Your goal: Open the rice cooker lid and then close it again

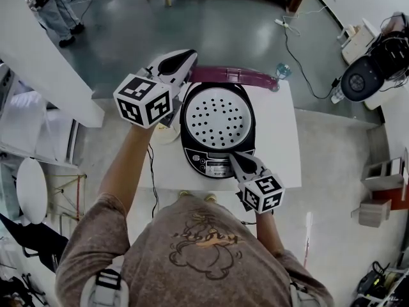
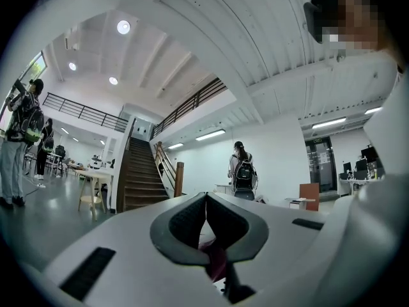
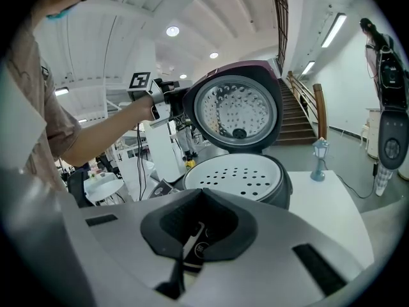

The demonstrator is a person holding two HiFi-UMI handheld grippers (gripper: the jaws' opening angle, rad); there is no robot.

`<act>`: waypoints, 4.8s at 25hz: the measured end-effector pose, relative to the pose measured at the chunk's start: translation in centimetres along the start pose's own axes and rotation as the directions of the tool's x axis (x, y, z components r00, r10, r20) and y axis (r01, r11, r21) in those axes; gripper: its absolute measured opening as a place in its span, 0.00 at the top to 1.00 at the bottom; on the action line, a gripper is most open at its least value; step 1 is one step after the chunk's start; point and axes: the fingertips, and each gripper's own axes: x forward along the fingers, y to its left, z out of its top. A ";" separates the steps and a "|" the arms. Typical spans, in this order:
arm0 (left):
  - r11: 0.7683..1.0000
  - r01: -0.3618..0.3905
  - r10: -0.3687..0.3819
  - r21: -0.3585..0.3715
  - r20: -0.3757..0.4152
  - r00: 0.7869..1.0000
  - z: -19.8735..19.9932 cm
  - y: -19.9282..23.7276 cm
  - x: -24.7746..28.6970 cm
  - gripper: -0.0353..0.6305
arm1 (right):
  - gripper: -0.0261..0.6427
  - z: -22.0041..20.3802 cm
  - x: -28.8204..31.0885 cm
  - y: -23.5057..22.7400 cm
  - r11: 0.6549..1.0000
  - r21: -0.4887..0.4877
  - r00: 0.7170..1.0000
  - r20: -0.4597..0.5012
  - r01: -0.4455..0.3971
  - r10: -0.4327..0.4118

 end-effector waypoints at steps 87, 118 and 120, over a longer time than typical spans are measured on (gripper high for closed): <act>1.000 0.001 -0.001 0.004 0.086 0.996 2.5 6.3 -0.3 0.67 | 0.95 0.1 -0.1 0.0 0.999 0.032 0.999 0.001 -0.032 0.032; 0.994 0.104 -0.104 -0.027 0.009 0.995 -0.1 4.9 4.6 0.43 | 0.96 -0.1 -0.2 0.0 0.999 0.026 1.000 0.012 -0.024 0.024; 0.993 0.112 -0.112 -0.031 0.010 0.994 -0.1 4.8 4.8 0.43 | 0.96 -0.2 -0.1 0.0 0.999 0.024 1.000 0.011 -0.024 0.024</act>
